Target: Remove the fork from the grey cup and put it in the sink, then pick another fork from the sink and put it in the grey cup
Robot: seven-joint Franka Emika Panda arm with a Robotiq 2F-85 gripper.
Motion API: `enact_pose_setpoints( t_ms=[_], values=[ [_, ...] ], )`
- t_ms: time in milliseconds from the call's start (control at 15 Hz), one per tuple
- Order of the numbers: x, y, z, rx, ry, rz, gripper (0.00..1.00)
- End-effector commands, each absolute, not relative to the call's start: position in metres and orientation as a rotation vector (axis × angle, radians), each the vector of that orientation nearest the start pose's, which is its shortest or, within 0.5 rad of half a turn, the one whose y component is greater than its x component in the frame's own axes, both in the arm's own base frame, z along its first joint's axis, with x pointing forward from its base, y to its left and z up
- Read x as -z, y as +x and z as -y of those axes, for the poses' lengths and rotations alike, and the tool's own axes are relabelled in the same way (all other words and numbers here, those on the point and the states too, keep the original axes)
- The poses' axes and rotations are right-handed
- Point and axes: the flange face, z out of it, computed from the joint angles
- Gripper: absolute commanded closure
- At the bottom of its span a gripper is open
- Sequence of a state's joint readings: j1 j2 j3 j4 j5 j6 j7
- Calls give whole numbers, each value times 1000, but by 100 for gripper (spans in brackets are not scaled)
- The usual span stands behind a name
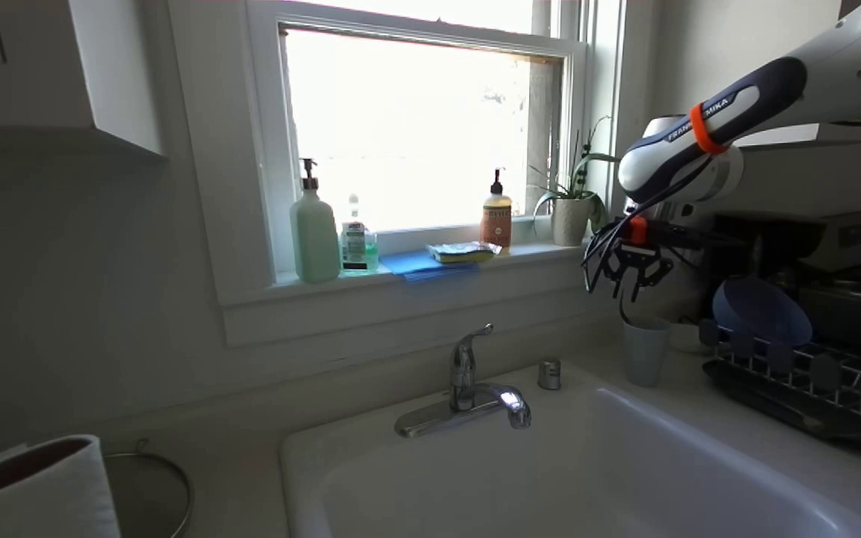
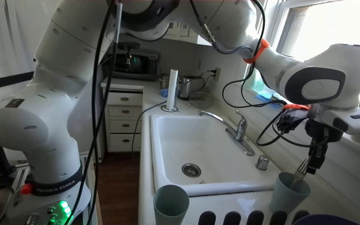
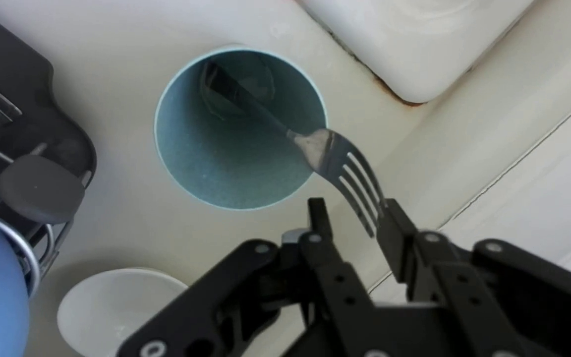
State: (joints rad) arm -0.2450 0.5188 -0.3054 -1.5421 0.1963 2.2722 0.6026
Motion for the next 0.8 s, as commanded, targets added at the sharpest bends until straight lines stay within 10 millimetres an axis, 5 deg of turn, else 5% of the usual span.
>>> enact_pose_setpoints(
  t_ms=[0,67,133,267,600,733],
  values=[
    [-388,634,342,373,-2499,-1774,97],
    [-387,634,343,375,-2498,-1778,100],
    [-387,634,343,379,-2498,-1783,61],
    [-387,634,342,376,-2500,-1786,65],
    [-387,633,338,342,-2510,-1760,32],
    [-386,633,337,335,-2513,-1753,72]
  ],
)
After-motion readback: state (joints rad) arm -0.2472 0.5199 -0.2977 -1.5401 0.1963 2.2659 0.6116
